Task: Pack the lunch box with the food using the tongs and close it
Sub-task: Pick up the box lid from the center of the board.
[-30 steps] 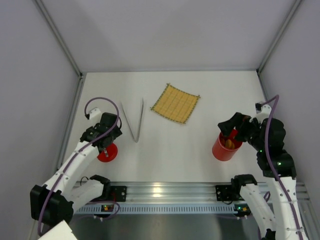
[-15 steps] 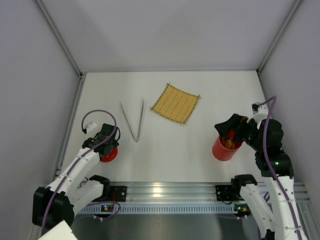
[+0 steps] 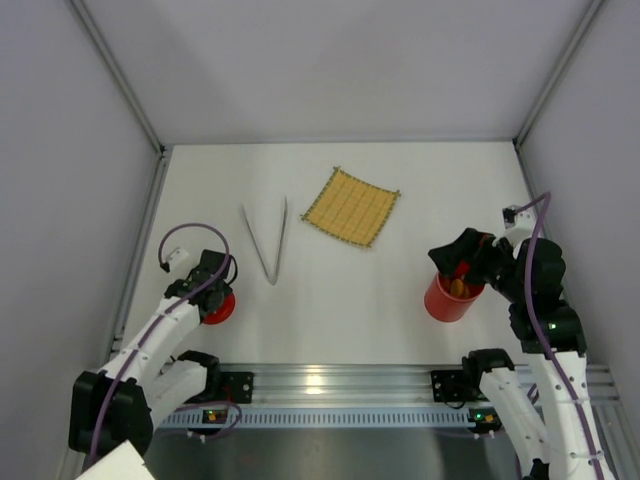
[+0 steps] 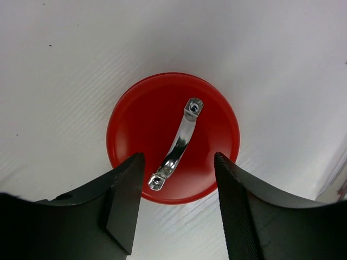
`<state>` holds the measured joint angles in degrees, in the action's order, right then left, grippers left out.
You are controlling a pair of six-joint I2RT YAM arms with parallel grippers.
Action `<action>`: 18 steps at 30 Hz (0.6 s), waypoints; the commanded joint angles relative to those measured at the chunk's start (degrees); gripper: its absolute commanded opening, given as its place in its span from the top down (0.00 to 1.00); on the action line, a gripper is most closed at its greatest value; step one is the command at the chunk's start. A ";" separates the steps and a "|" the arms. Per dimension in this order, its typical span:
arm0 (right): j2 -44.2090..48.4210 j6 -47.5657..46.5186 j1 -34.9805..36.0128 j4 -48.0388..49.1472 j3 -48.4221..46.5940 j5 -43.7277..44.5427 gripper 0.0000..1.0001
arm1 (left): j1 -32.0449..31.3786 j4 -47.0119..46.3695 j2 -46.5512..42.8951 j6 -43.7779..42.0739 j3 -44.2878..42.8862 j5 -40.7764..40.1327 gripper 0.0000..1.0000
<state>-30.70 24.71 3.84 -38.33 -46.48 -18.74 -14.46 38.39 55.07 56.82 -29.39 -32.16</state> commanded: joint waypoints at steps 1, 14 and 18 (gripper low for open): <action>0.29 0.25 -0.67 4.22 0.60 -0.33 0.00 | 1.45 -4.02 0.39 -0.65 0.56 -0.10 0.44; 0.29 0.08 -0.67 4.05 0.60 -0.15 0.01 | 2.68 -6.31 1.18 -2.68 1.09 2.28 0.68; 0.20 -0.01 -0.67 3.96 0.60 -0.15 0.01 | 2.68 -6.40 0.83 -3.03 0.91 2.54 0.74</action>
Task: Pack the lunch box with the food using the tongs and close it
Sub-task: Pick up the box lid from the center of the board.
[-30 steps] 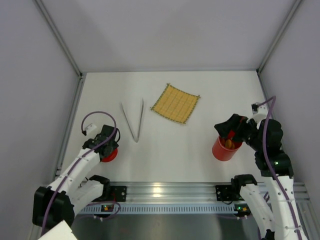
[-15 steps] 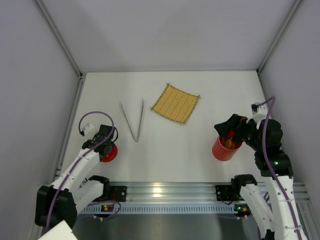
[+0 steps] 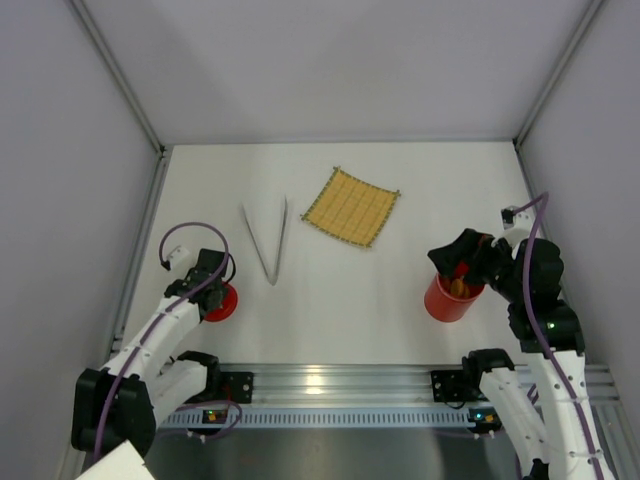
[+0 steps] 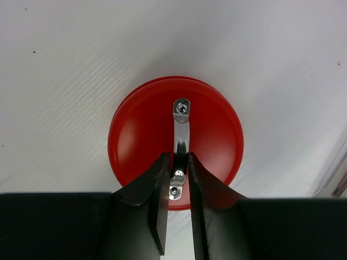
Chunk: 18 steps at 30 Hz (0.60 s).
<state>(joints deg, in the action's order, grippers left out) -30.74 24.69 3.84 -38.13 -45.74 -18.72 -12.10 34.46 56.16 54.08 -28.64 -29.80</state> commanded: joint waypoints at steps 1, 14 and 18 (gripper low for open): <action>0.33 -0.08 -0.67 3.68 -0.14 -0.09 0.01 | 0.32 -2.47 -0.35 -0.47 0.08 0.27 0.76; -0.46 -0.43 -0.67 2.71 -1.11 1.32 0.00 | 0.32 -0.89 -3.25 -2.14 -1.94 0.71 0.90; -1.16 -0.61 -0.67 2.01 -2.16 2.11 0.01 | 0.32 0.70 -6.14 -3.28 -5.88 1.85 0.95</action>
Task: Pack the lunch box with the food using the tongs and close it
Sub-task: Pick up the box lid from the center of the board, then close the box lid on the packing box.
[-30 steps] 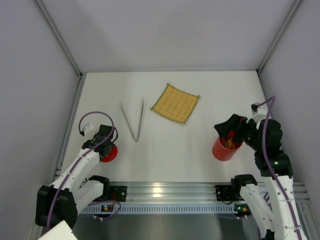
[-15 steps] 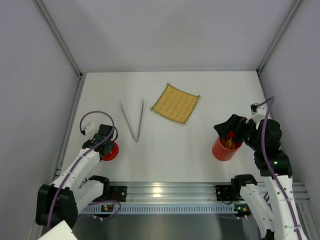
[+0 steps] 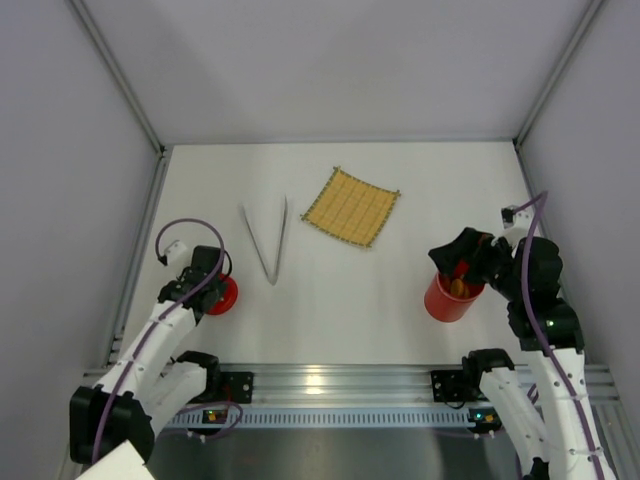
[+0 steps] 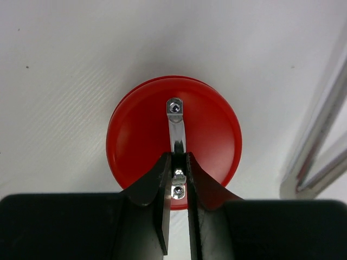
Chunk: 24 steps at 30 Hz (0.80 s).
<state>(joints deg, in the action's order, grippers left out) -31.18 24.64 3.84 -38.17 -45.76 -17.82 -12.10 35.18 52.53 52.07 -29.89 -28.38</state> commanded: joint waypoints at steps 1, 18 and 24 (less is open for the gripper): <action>-0.81 -0.56 -0.67 2.14 -2.32 1.30 0.01 | 0.32 0.50 -2.78 -1.88 -5.61 0.69 0.97; -3.18 -1.18 -0.67 -3.92 -11.19 10.35 0.01 | -22.86 0.07 14.40 -8.82 -35.48 2.90 1.00; -3.10 -1.09 -0.67 -8.40 -15.58 16.58 0.01 | -36.67 -2.74 30.92 -15.23 -52.18 3.77 1.00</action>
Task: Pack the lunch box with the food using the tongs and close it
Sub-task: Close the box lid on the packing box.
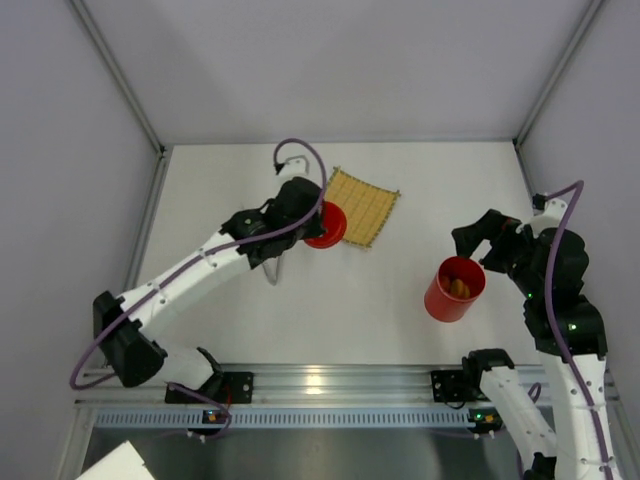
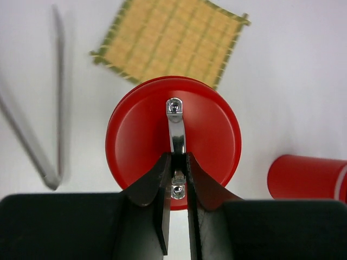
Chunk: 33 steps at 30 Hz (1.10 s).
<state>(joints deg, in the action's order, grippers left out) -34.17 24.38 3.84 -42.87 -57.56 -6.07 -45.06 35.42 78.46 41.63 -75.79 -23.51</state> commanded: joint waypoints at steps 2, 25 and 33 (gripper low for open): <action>-0.10 -0.57 -0.76 -4.93 -5.18 8.06 0.00 | -8.01 -3.77 8.89 -6.90 -12.50 -0.84 1.00; 1.21 1.46 -0.67 -14.17 -11.34 25.40 0.01 | -22.88 0.35 39.05 -23.69 -49.80 12.87 1.00; 0.51 1.20 -0.67 -13.73 -11.61 25.40 0.01 | -24.99 1.15 45.03 -25.10 -54.99 15.24 0.99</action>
<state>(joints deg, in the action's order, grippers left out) -33.10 25.56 3.84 -55.42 -66.54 17.85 -69.54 36.60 123.02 17.98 -127.90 -9.82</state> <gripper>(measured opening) 0.993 0.184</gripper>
